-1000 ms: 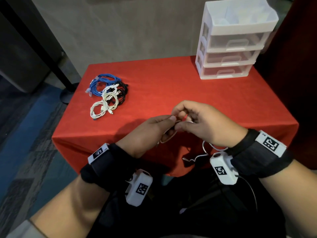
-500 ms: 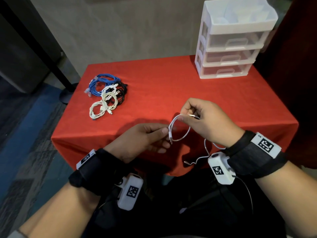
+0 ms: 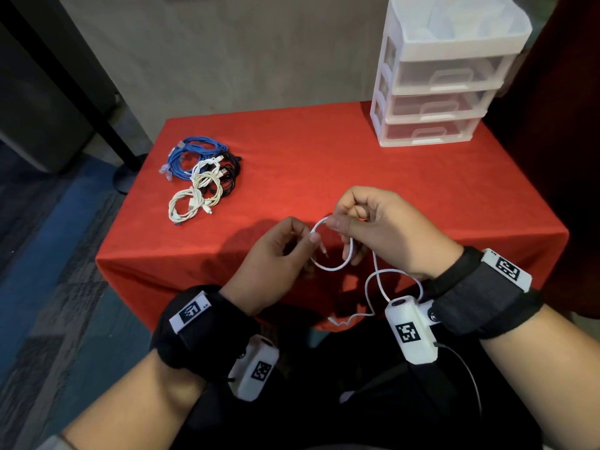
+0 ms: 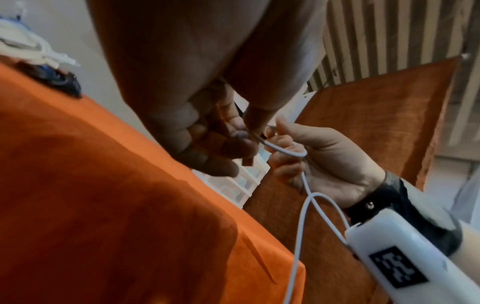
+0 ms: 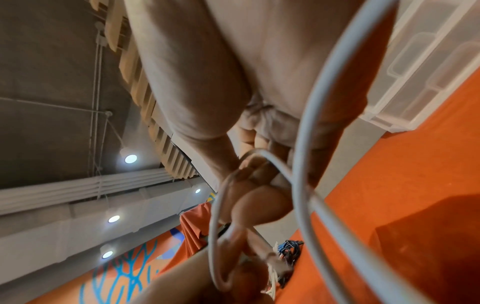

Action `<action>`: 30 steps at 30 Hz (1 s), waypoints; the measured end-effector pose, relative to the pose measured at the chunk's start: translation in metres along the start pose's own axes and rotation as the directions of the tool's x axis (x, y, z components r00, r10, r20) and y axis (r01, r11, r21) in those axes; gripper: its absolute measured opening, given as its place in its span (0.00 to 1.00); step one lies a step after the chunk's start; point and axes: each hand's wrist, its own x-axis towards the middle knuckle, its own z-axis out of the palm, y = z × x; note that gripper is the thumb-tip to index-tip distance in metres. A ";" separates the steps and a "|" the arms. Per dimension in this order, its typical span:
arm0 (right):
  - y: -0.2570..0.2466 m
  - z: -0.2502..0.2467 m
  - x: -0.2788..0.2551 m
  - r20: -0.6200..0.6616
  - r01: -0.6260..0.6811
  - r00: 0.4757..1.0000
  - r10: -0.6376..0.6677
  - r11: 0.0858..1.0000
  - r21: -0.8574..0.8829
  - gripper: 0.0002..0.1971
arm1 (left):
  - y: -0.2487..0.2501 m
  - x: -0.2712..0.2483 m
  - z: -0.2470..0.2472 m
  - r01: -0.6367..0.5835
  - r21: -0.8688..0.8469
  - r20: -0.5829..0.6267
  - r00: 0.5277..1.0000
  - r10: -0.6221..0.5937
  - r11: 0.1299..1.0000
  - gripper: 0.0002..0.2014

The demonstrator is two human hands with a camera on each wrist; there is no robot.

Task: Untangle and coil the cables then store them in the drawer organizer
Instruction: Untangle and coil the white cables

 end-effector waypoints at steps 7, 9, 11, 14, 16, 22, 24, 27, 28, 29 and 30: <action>0.003 0.002 -0.001 0.016 0.005 1.000 -0.004 0.998 -0.063 0.03 | 0.002 0.002 0.000 -0.165 0.206 0.018 0.986 0.165 0.965 0.09; 0.001 -0.002 -0.001 0.024 0.018 1.000 -0.016 0.994 -0.106 0.03 | 0.010 0.001 -0.003 -0.085 0.011 0.101 0.991 0.084 0.996 0.11; -0.001 -0.007 0.000 0.024 0.027 0.999 -0.024 0.991 -0.134 0.03 | 0.017 -0.001 -0.007 0.052 -0.194 0.196 0.980 -0.013 0.980 0.12; -0.006 -0.007 -0.002 0.060 0.055 0.997 -0.047 0.990 -0.130 0.03 | 0.031 -0.003 -0.007 0.225 -0.305 0.272 0.952 -0.142 0.925 0.14; -0.010 -0.004 -0.004 0.098 0.089 0.992 -0.079 0.990 -0.107 0.05 | 0.034 -0.001 -0.005 0.199 -0.183 0.239 0.959 -0.153 0.963 0.16; -0.008 -0.003 -0.004 0.060 0.104 0.993 -0.097 0.989 -0.109 0.08 | 0.033 0.001 -0.004 0.328 -0.432 0.302 0.930 -0.208 0.840 0.09; -0.010 -0.005 -0.004 0.073 0.117 0.991 -0.108 0.985 -0.127 0.08 | 0.033 -0.001 -0.006 0.359 -0.462 0.348 0.914 -0.206 0.811 0.09; -0.016 -0.008 -0.005 0.134 0.151 0.982 -0.132 0.978 -0.143 0.07 | 0.035 -0.003 -0.011 0.417 -0.449 0.454 0.868 -0.200 0.790 0.11; -0.017 -0.008 -0.005 0.153 0.160 0.979 -0.138 0.977 -0.144 0.07 | 0.036 -0.004 -0.013 0.428 -0.429 0.473 0.857 -0.206 0.795 0.12; -0.018 -0.008 -0.005 0.164 0.163 0.977 -0.139 0.976 -0.145 0.07 | 0.038 -0.004 -0.014 0.434 -0.410 0.484 0.849 -0.212 0.802 0.13; -0.019 -0.008 -0.005 0.169 0.162 0.976 -0.137 0.976 -0.143 0.07 | 0.040 -0.005 -0.015 0.435 -0.395 0.491 0.844 -0.214 0.809 0.14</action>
